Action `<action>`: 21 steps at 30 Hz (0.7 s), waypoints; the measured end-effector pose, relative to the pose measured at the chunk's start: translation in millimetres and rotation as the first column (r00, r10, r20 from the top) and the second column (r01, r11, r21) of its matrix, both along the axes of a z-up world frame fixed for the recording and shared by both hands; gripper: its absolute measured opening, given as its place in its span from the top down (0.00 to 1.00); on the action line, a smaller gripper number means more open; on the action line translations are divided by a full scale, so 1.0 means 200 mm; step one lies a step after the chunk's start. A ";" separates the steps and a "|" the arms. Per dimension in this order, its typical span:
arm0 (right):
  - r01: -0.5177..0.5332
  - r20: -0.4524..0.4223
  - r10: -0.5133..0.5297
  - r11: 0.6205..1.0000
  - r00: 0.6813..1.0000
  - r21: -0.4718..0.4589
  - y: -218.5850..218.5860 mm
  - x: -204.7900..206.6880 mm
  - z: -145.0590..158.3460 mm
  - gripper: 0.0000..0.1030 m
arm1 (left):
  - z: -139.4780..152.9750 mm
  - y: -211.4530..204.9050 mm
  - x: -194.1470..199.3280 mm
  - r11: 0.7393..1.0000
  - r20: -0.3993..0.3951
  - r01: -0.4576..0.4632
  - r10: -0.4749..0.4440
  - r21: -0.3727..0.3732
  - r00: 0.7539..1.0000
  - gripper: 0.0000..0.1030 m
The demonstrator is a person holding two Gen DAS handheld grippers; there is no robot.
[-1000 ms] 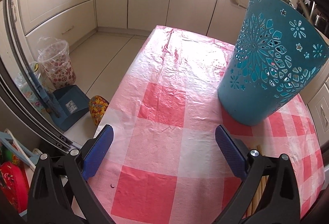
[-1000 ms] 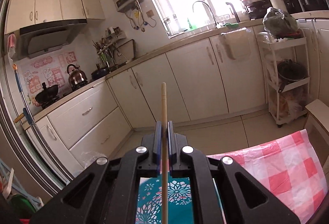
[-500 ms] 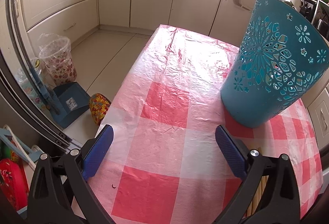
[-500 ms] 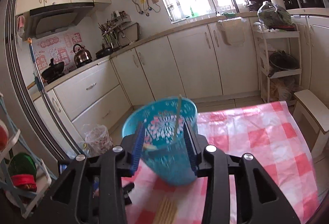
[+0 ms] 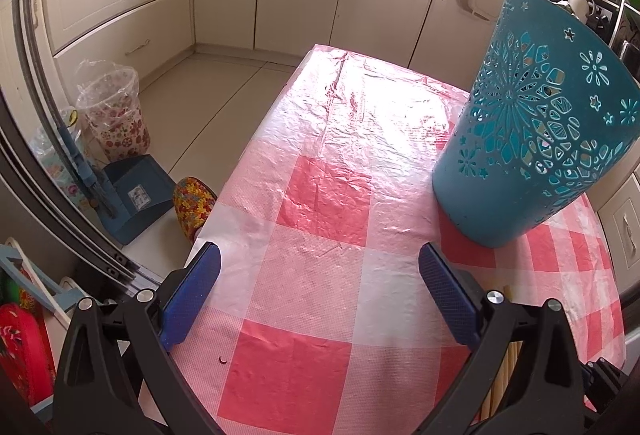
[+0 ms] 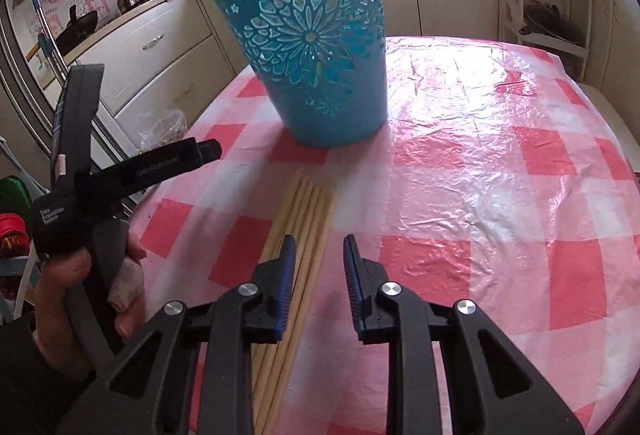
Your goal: Organize utensils
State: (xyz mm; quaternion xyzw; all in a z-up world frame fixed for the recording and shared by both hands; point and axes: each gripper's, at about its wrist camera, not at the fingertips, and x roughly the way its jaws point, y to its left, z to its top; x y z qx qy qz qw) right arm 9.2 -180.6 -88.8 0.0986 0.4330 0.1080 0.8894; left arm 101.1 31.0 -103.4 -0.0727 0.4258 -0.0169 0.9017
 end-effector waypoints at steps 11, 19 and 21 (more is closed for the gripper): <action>0.003 0.006 -0.002 0.991 1.000 -0.137 -0.01 0.06 -0.05 0.93 | 0.00 0.00 0.00 1.000 0.005 0.007 -0.007 -0.005 1.000 0.08; 0.020 -0.036 -0.025 0.992 0.999 -0.126 -0.16 0.05 -0.04 0.93 | 0.04 -0.17 -0.13 0.976 -0.011 0.219 -0.219 0.015 0.976 0.08; 0.024 -0.019 -0.026 0.995 0.999 -0.101 -0.18 0.03 -0.05 0.93 | 0.04 -0.24 -0.21 0.963 -0.016 0.262 -0.261 0.057 0.965 0.08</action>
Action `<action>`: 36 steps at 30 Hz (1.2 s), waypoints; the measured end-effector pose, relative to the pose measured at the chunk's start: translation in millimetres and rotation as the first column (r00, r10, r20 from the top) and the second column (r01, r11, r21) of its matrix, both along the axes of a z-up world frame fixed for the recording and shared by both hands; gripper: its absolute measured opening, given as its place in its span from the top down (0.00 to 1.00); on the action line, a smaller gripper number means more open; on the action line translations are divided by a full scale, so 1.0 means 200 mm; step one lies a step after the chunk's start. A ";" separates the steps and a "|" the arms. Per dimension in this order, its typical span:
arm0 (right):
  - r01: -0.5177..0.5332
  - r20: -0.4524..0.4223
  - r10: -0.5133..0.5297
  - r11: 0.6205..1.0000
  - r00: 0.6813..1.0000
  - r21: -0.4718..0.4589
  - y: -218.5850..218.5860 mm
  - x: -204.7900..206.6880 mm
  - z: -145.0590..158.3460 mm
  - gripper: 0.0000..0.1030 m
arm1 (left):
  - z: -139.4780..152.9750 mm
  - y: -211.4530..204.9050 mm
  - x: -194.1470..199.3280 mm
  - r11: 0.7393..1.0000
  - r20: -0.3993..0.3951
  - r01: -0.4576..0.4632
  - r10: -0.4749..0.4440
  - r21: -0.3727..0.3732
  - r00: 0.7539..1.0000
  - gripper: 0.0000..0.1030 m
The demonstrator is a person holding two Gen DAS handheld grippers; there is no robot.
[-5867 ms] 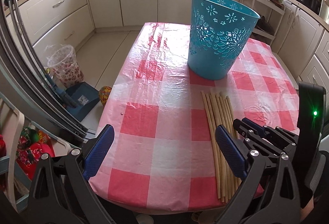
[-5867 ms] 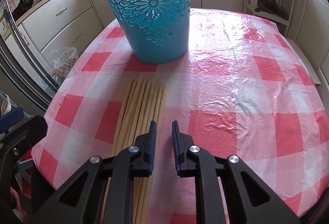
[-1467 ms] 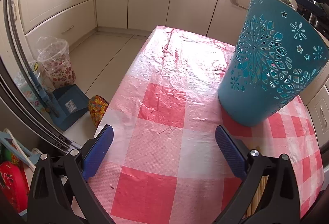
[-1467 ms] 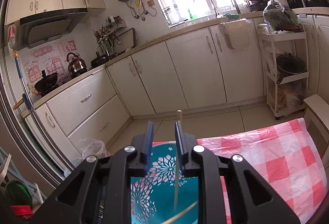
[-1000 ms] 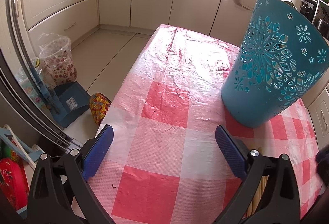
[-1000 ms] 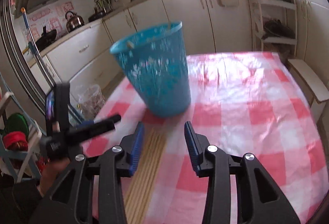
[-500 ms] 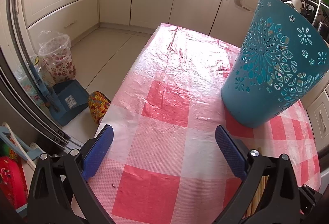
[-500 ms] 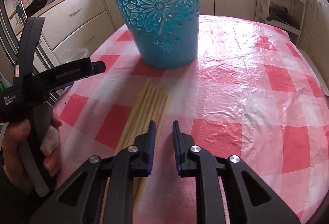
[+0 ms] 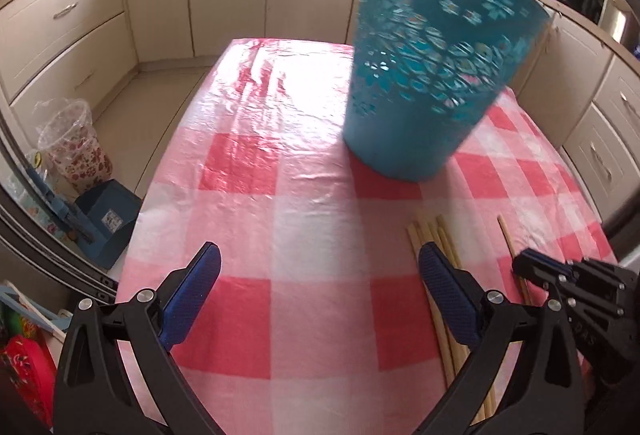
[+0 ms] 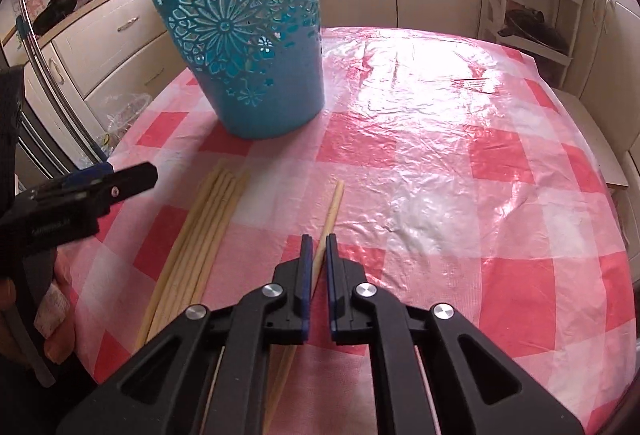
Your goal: Organize utensils
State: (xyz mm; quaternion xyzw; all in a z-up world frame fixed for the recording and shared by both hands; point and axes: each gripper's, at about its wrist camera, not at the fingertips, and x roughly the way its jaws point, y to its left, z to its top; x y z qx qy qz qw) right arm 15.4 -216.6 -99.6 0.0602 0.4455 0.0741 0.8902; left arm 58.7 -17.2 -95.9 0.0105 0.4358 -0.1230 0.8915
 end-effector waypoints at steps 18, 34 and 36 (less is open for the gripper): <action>0.008 -0.004 -0.008 0.991 1.000 0.133 -0.06 0.00 -0.01 0.84 | -0.01 -0.12 -0.08 0.996 -0.087 -0.002 0.010 0.094 0.996 0.27; 0.006 -0.007 -0.005 0.990 1.000 0.138 -0.07 0.01 -0.01 0.83 | -0.03 -0.11 0.01 0.983 -0.131 -0.040 0.064 0.179 0.989 0.42; 0.006 -0.005 -0.005 0.992 1.000 0.128 -0.06 0.01 -0.01 0.83 | -0.03 -0.12 0.02 0.985 -0.141 -0.035 0.060 0.172 0.988 0.50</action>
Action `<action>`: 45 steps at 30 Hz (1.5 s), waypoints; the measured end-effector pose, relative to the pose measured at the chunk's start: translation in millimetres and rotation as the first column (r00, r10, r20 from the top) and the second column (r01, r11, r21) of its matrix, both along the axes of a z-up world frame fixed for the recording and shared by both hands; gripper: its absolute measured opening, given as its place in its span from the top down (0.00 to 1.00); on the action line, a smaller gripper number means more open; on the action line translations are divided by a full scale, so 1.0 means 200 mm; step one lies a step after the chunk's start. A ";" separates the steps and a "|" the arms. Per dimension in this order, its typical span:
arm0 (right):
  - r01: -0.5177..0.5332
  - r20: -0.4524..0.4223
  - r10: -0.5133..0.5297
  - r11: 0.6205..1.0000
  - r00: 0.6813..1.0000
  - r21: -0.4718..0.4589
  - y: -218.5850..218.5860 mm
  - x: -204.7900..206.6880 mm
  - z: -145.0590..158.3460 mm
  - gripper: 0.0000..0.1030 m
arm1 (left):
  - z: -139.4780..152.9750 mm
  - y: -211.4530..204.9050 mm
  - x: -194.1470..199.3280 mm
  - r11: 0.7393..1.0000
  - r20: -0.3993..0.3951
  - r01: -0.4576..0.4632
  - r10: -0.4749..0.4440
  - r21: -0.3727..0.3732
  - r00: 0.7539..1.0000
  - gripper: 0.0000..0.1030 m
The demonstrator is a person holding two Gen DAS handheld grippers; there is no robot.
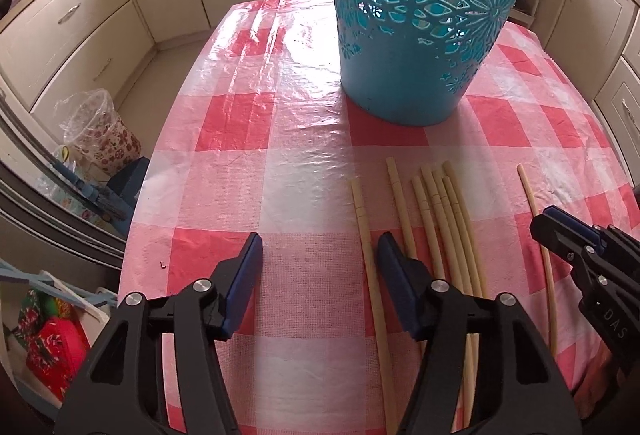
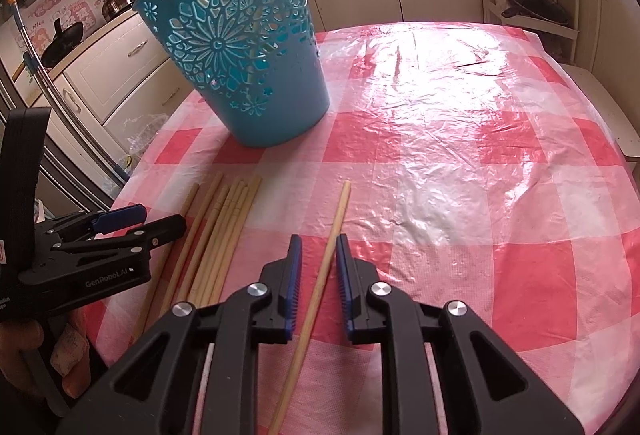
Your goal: Organize utensils
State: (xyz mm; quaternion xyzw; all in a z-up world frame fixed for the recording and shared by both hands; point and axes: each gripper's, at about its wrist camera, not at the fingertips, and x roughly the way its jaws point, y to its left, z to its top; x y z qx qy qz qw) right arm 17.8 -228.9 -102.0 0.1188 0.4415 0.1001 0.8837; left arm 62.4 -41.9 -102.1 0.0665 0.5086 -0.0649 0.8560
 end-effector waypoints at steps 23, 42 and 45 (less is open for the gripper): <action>0.004 0.014 -0.004 1.000 1.000 0.012 -0.01 0.00 0.00 0.78 | 0.74 0.22 -0.09 0.908 0.396 0.110 0.065 -0.403 0.916 0.96; -0.002 0.020 0.001 0.999 1.000 0.034 -0.01 0.01 0.00 0.73 | 1.16 -0.03 0.45 0.904 0.650 0.103 0.215 -0.415 0.729 0.95; -0.001 0.018 0.000 0.999 1.000 0.053 -0.02 0.01 0.00 0.73 | 1.10 -0.05 0.54 0.911 0.654 0.067 0.240 -0.407 0.718 0.95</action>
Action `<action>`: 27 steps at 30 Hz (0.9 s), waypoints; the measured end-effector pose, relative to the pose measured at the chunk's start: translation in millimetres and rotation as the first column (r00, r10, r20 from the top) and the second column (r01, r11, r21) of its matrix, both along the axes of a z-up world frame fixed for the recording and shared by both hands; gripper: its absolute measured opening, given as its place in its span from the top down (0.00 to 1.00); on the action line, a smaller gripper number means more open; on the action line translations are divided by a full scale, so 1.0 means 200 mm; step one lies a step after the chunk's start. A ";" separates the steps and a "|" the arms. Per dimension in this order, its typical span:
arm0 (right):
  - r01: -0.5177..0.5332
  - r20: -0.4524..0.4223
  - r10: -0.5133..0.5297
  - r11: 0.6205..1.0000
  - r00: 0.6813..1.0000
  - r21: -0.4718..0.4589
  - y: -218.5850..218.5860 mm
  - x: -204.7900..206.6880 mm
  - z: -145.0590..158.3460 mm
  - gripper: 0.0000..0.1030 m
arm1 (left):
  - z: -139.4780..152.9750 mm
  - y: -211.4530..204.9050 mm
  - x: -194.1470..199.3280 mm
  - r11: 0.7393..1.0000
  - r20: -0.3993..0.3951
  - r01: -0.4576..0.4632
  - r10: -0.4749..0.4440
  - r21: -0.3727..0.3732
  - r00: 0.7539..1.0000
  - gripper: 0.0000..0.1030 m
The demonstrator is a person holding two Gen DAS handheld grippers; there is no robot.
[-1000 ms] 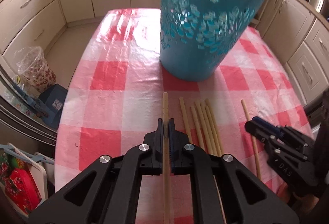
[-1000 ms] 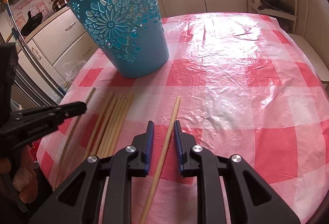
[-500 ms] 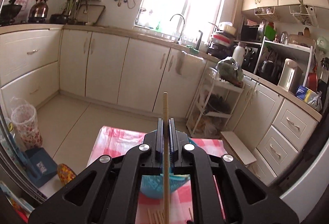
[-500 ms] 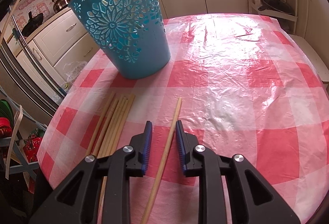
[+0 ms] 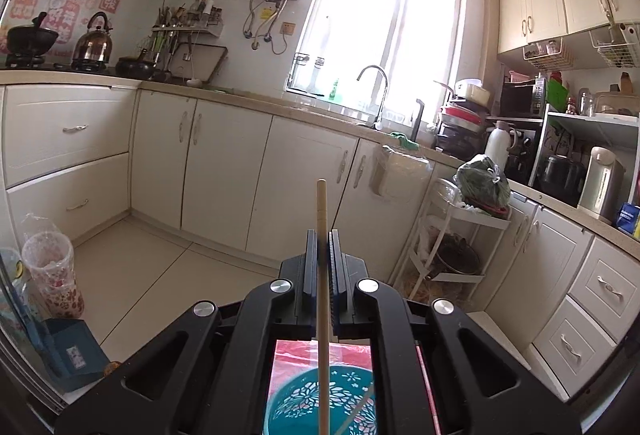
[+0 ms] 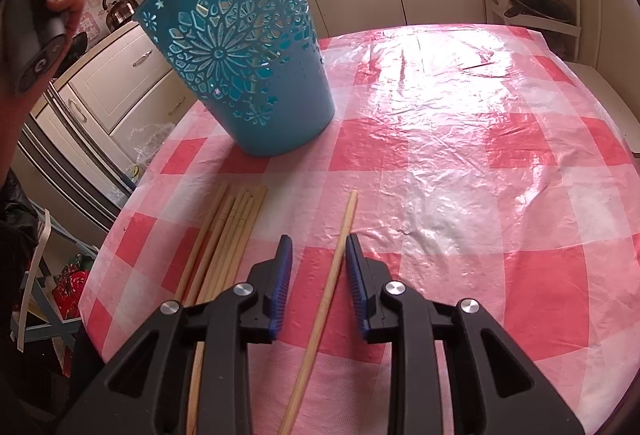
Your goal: Organize utensils
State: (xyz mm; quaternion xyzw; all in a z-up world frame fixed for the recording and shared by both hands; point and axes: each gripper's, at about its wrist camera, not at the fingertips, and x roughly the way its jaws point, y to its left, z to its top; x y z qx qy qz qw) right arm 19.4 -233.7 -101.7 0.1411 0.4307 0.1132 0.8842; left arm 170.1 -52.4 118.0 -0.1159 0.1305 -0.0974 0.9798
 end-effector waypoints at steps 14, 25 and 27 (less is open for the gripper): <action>-0.005 -0.001 0.005 0.999 1.000 0.035 -0.02 0.00 0.00 0.71 | -0.33 -0.06 -0.01 0.995 -0.092 -0.002 0.011 0.101 0.996 0.95; -0.011 -0.004 0.011 1.000 1.000 0.014 0.00 0.00 0.00 0.71 | -0.36 0.23 -0.30 0.992 -0.123 -0.089 0.099 0.086 0.987 0.32; -0.015 -0.004 0.015 1.000 1.000 -0.004 0.00 -0.01 0.00 0.71 | -0.40 0.32 -0.37 0.989 -0.132 -0.126 0.136 0.076 0.982 0.24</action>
